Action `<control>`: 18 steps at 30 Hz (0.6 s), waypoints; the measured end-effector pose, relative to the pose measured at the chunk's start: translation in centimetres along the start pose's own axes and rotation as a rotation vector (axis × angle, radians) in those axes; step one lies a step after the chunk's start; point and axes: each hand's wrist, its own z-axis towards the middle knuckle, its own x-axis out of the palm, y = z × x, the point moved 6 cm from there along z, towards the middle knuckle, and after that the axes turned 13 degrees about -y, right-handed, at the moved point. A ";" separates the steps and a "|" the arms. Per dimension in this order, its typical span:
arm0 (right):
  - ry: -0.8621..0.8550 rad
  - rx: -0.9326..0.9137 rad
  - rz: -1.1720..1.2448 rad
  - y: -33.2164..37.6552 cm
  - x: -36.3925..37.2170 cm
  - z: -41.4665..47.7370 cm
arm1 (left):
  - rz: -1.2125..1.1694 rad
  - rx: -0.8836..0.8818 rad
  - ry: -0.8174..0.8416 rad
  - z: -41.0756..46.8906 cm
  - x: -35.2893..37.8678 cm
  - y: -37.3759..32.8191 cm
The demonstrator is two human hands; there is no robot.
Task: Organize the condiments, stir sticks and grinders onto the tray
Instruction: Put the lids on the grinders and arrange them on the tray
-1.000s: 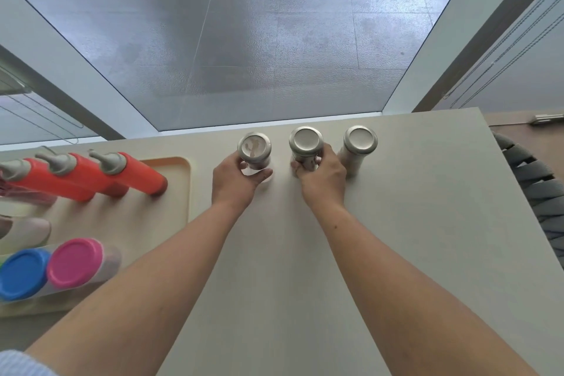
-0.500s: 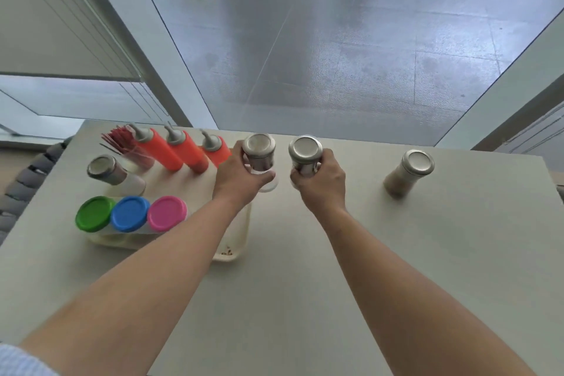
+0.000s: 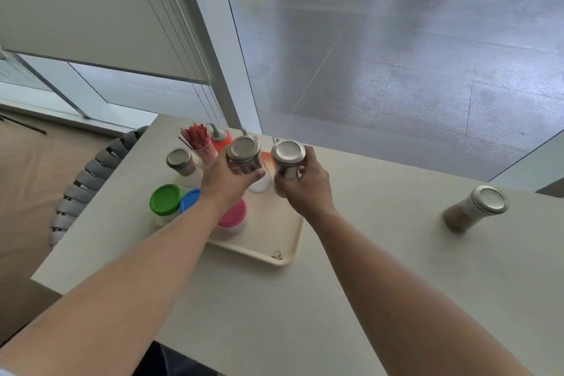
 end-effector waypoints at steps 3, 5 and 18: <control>0.011 -0.046 -0.008 0.5 2.8 0.0 | 0.027 0.004 -0.017 1.4 -1.8 1.2; 0.012 -0.092 -0.032 0.7 4.0 0.0 | 0.033 0.022 -0.021 2.1 -2.7 2.0; 0.060 0.000 -0.149 -2.5 11.6 0.1 | 0.092 0.058 -0.035 5.9 -3.4 7.7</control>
